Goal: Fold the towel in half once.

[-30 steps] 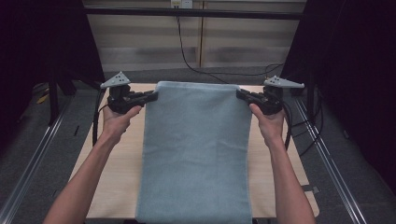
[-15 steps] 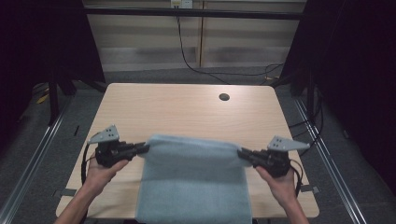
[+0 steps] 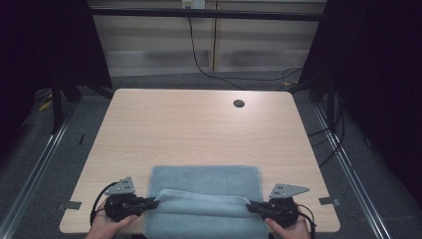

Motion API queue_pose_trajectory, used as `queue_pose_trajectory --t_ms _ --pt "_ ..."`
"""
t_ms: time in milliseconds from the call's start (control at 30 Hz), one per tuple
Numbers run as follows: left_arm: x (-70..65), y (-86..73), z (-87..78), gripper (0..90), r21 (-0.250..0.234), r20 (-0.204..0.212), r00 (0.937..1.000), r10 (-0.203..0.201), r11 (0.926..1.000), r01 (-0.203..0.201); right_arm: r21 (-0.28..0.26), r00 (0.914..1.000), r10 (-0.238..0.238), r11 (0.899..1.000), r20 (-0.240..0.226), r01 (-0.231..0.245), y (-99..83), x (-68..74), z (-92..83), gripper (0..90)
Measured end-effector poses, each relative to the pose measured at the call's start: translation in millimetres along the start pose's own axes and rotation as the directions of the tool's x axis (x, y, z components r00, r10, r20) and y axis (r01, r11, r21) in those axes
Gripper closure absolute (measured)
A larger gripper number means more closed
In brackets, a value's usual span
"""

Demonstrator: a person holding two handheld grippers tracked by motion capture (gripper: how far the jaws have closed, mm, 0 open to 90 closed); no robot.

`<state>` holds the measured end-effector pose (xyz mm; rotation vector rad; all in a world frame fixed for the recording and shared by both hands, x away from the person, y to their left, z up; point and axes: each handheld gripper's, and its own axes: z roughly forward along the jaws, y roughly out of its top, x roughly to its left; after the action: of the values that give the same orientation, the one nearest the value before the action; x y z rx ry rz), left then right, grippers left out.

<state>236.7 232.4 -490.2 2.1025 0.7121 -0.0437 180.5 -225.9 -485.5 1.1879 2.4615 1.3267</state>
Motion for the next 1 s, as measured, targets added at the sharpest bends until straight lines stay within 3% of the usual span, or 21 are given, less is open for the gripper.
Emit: queue_pose_trajectory --t_ms 100,200,300,433,633,800,900,1000 --pt "4.7 -3.2 10.4 83.6 0.048 -0.008 1.0 -0.005 0.9988 0.006 0.041 0.9999 0.005 0.999 0.011 -0.005 -1.4 -1.2 10.2 86.4" --pt "12.4 0.7 14.8 83.6 0.036 -0.031 0.9993 -0.019 0.9992 0.02 0.066 0.9999 0.014 0.998 0.0 -0.014 0.0 -3.8 19.7 86.7" --pt "21.4 6.3 18.7 83.9 0.028 -0.049 0.9983 -0.03 0.9991 0.032 0.052 0.9996 0.012 0.999 0.026 -0.014 6.9 -11.1 27.3 86.9" --pt "37.4 16.0 24.7 84.0 0.018 -0.067 0.9974 -0.028 0.9994 0.029 0.041 0.9966 0.023 0.999 0.079 -0.027 24.0 -34.0 40.5 87.0" --pt "75.1 35.3 35.2 84.2 -0.017 -0.117 0.9902 -0.076 0.9971 0.074 0.034 0.9937 0.02 0.999 0.111 -0.024 46.3 -55.7 60.4 87.0" --pt "96.7 48.9 43.1 84.9 -0.024 -0.153 0.986 -0.066 0.9977 0.063 0.024 0.9914 0.026 0.999 0.128 -0.029 65.0 -75.6 77.7 87.1" --pt "108.9 59.8 49.1 85.0 -0.021 -0.199 0.978 -0.062 0.998 0.059 0.009 0.9905 0.046 0.999 0.129 -0.048 72.4 -86.2 84.7 87.1" --pt "124.2 71.9 56.3 85.0 -0.013 -0.211 0.9748 -0.071 0.9975 0.07 0.01 0.9872 0.048 0.999 0.152 -0.05 82.5 -97.6 92.1 87.1"
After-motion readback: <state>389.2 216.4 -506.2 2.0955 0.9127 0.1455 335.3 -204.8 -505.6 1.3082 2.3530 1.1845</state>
